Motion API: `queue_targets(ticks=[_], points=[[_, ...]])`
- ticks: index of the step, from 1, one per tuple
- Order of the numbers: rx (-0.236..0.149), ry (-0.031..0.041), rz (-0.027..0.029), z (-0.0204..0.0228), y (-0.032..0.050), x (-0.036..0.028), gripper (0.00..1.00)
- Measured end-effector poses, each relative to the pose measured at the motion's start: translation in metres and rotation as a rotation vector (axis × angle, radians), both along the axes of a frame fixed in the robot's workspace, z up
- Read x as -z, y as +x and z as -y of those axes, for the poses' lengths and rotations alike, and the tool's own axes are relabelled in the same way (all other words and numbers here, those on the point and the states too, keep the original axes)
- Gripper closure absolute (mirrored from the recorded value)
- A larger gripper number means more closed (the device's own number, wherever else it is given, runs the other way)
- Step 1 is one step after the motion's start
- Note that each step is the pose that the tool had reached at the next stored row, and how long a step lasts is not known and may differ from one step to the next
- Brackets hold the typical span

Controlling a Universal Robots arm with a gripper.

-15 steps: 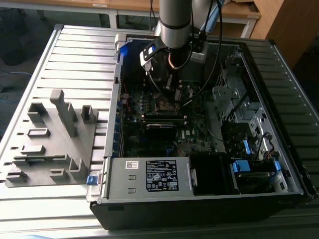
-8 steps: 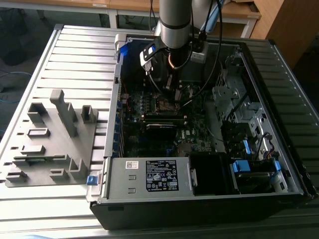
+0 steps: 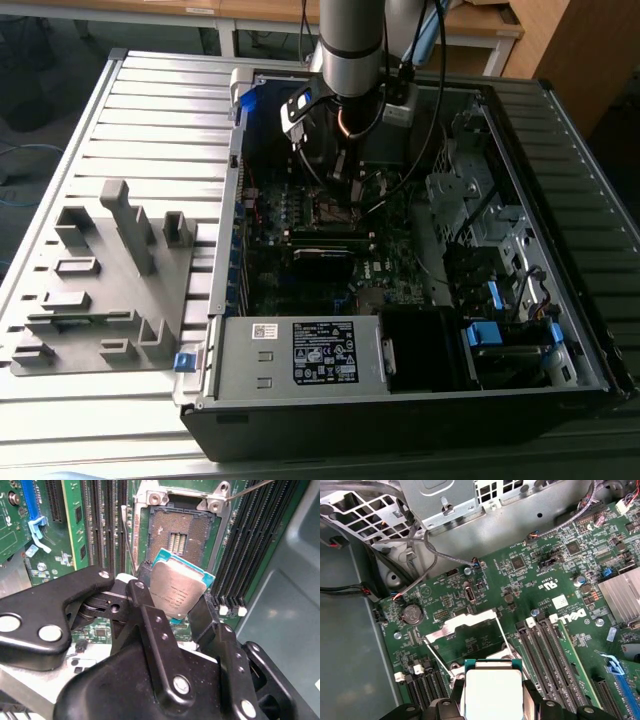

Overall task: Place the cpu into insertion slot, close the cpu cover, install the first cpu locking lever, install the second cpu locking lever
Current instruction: 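Place the cpu into insertion slot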

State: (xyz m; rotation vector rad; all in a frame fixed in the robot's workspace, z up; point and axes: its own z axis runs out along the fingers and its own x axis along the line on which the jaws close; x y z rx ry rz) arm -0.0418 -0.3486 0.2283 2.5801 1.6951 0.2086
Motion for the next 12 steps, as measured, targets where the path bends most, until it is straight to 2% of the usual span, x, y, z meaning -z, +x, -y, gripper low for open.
queue_targets(ticks=[12], points=[[0.0,-0.0077,0.0,0.0,0.0,0.0,0.46]])
